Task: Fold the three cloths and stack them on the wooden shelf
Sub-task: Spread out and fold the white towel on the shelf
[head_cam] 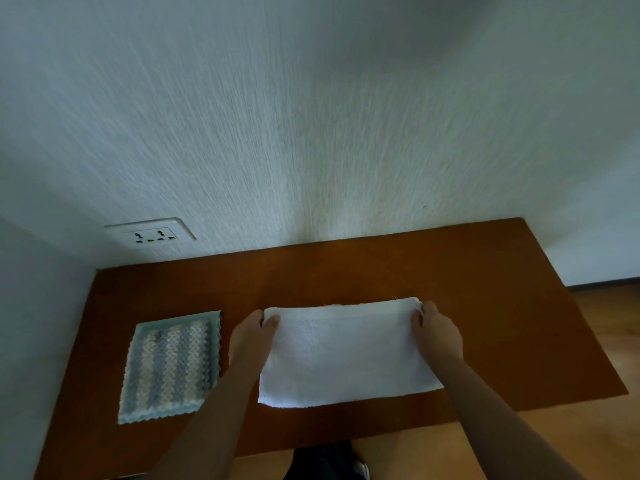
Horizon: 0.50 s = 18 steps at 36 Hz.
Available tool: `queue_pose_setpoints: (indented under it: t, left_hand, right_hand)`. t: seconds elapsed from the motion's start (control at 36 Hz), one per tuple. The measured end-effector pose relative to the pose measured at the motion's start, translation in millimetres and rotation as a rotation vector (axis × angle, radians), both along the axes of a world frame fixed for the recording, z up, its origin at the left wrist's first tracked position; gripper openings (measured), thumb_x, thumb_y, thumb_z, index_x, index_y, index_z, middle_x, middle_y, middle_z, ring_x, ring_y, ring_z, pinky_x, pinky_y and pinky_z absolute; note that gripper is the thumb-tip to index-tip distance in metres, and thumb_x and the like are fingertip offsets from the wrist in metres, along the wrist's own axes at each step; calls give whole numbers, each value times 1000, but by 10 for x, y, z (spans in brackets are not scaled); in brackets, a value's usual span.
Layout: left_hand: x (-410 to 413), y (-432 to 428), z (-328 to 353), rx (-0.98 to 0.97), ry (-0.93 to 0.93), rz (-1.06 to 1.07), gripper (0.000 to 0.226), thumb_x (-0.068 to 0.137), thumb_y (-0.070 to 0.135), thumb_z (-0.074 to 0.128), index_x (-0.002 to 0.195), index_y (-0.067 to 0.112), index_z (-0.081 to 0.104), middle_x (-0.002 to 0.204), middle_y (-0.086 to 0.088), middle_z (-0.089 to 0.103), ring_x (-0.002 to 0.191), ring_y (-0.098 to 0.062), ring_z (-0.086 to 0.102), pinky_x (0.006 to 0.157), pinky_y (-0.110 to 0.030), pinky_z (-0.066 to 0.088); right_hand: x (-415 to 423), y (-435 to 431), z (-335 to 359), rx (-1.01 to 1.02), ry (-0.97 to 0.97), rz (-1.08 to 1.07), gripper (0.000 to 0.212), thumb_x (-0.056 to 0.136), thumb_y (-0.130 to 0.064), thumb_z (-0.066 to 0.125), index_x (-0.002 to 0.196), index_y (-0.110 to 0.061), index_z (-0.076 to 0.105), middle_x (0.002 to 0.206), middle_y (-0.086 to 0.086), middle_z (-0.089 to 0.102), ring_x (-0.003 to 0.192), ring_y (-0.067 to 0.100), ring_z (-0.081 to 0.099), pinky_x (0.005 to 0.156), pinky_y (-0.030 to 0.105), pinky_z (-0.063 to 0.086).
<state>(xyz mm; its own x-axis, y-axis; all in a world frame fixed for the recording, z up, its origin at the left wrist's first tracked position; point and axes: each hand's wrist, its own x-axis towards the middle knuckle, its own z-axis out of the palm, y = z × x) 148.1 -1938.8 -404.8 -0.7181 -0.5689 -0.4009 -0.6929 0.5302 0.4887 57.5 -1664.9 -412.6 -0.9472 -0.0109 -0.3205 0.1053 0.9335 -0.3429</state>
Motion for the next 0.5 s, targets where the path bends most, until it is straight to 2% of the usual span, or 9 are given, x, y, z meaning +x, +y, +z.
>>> queue_pose_setpoints:
  t: [0.06, 0.17, 0.22, 0.25, 0.28, 0.33, 0.39, 0.44, 0.5]
  left_hand:
    - [0, 0, -22, -41, -15, -15, 28, 97, 35, 45, 104, 10, 56, 81, 5, 51, 78, -10, 51, 68, -24, 41]
    - [39, 11, -25, -114, -18, -40, 23, 97, 33, 47, 107, 14, 52, 82, 4, 53, 75, -11, 53, 64, -23, 43]
    - [70, 25, -7, -150, -4, -33, 24, 97, 34, 47, 110, 13, 50, 83, 3, 55, 74, -11, 54, 61, -23, 43]
    - [89, 40, 13, -171, 9, -11, 26, 96, 34, 47, 111, 13, 49, 85, 2, 57, 74, -12, 55, 62, -23, 44]
    - [110, 62, 34, -206, 32, 13, 27, 96, 33, 48, 111, 12, 51, 89, 0, 59, 77, -13, 57, 65, -25, 47]
    - [163, 131, 46, -336, 87, 1, 29, 93, 28, 54, 113, 8, 55, 101, -7, 61, 90, -21, 59, 76, -33, 50]
    - [211, 248, 1, -470, 164, -95, 30, 86, 18, 63, 111, 4, 58, 109, -13, 61, 100, -27, 59, 83, -39, 50]
    - [235, 420, -54, -475, 296, -230, 32, 76, 8, 71, 106, 3, 61, 112, -16, 62, 103, -30, 62, 84, -41, 51]
    - [250, 623, -130, -463, 432, -379, 32, 74, 4, 70, 105, 3, 61, 114, -18, 64, 107, -34, 62, 85, -45, 52]
  right_hand:
    - [3, 0, 12, -3, -2, -4, 23, 100, -26, 35, 110, -9, 48, 65, -3, 49, 48, 8, 44, 41, 17, 32]
    - [20, 9, 5, -36, -14, -28, 23, 99, -25, 39, 114, -9, 47, 68, -2, 52, 48, 8, 46, 41, 17, 36]
    - [38, -3, 41, -66, -20, -62, 27, 98, -25, 43, 119, -10, 44, 72, -1, 56, 51, 10, 50, 45, 20, 43]
    - [51, -9, 68, -58, -9, -80, 30, 97, -26, 45, 123, -10, 42, 80, 1, 59, 59, 12, 56, 54, 24, 49]
    - [71, -16, 89, -10, 34, -87, 35, 95, -27, 46, 126, -11, 40, 94, 2, 60, 75, 15, 61, 69, 29, 52]
    - [128, -30, 97, 124, 189, -73, 42, 93, -28, 48, 130, -9, 40, 119, 8, 53, 108, 23, 54, 94, 38, 43]
    - [204, -89, 86, 150, 315, -27, 43, 90, -24, 52, 128, -5, 44, 125, 15, 50, 116, 30, 49, 99, 44, 38]
    - [306, -201, 41, 112, 394, 71, 45, 86, -20, 58, 127, -4, 47, 127, 20, 52, 119, 36, 49, 101, 52, 36]
    - [438, -370, -4, 73, 452, 208, 47, 83, -24, 54, 126, -7, 46, 129, 19, 54, 120, 37, 51, 99, 55, 31]
